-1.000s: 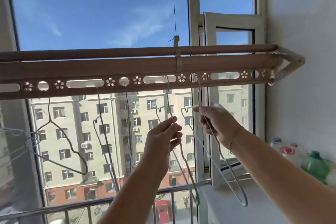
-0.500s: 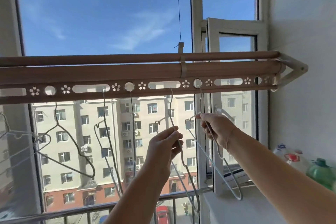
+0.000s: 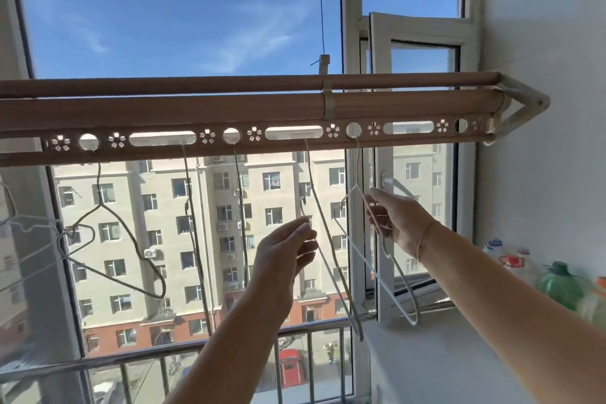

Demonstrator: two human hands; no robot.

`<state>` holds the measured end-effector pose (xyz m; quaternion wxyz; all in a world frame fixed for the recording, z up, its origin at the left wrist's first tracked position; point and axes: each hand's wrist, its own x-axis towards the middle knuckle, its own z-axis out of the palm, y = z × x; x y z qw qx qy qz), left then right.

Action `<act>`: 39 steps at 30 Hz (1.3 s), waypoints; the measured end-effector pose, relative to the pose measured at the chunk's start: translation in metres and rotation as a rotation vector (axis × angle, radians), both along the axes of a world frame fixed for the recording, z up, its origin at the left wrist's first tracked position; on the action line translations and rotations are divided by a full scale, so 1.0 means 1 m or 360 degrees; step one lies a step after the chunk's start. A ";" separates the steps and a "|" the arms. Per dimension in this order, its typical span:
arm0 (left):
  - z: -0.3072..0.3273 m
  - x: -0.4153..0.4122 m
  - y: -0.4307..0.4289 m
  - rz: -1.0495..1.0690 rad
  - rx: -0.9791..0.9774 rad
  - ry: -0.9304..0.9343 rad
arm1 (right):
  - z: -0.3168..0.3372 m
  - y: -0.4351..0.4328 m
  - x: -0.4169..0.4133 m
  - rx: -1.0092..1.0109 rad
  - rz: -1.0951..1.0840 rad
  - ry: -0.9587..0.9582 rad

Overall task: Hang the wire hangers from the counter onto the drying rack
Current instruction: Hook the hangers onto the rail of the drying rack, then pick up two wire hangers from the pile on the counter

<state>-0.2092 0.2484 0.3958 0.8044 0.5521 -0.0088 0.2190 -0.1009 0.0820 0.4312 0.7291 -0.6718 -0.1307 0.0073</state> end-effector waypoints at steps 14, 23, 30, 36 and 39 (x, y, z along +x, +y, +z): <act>-0.089 -0.026 -0.009 0.0161 0.0129 0.0324 | -0.109 -0.082 -0.024 0.0067 -0.0248 0.0154; -0.168 -0.038 -0.054 -0.0183 0.0272 0.0681 | -0.215 -0.172 -0.082 -0.0131 -0.0594 0.0297; -0.241 -0.041 -0.124 -0.0443 0.0381 0.0982 | -0.317 -0.268 -0.147 -0.0233 -0.0937 0.0662; -0.292 -0.043 -0.184 -0.0559 0.0479 0.1178 | -0.385 -0.327 -0.195 -0.0197 -0.1200 0.0937; -0.308 -0.040 -0.209 -0.0600 0.0545 0.1199 | -0.403 -0.342 -0.204 -0.0203 -0.1233 0.0991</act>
